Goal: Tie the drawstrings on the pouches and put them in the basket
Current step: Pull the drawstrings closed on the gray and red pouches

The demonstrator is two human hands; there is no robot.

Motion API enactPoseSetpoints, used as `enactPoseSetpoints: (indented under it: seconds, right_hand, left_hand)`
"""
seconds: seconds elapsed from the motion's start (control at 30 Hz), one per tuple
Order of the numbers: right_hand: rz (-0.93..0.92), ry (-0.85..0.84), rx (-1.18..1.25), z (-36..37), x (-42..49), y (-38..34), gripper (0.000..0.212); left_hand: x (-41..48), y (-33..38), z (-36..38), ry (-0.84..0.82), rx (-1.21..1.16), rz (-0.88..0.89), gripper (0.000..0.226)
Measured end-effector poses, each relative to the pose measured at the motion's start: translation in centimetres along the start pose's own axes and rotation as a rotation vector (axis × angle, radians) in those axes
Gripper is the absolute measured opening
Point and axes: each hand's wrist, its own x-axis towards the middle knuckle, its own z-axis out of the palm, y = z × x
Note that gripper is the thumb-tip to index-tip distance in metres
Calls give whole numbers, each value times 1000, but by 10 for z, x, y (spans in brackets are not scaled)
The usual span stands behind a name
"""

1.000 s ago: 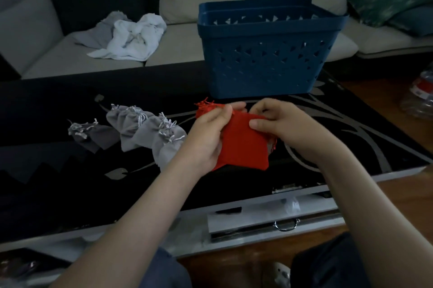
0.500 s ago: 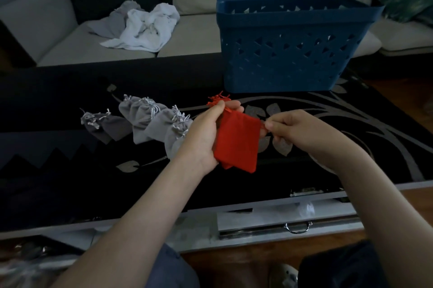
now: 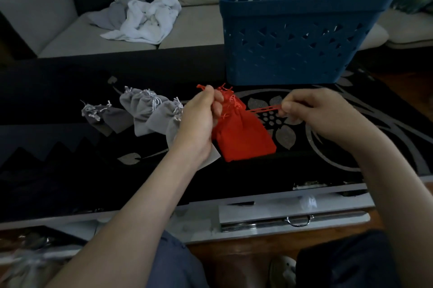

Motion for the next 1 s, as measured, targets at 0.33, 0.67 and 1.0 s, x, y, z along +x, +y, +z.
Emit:
enactPoseSetpoints:
  seconds: [0.33,0.67,1.0]
  right_hand:
    - [-179,-154,169,10,-7,-13,14]
    - [-262,-117,182,22,-3,-17,14]
    - [-163,-69,316,25,-2,-16,10]
  left_hand:
    - [-15,-17,8,-477,350,-212,33]
    - [-29,-12,16,-668,342,-49,23]
    - [-21,-13,15,-479,251,2,43]
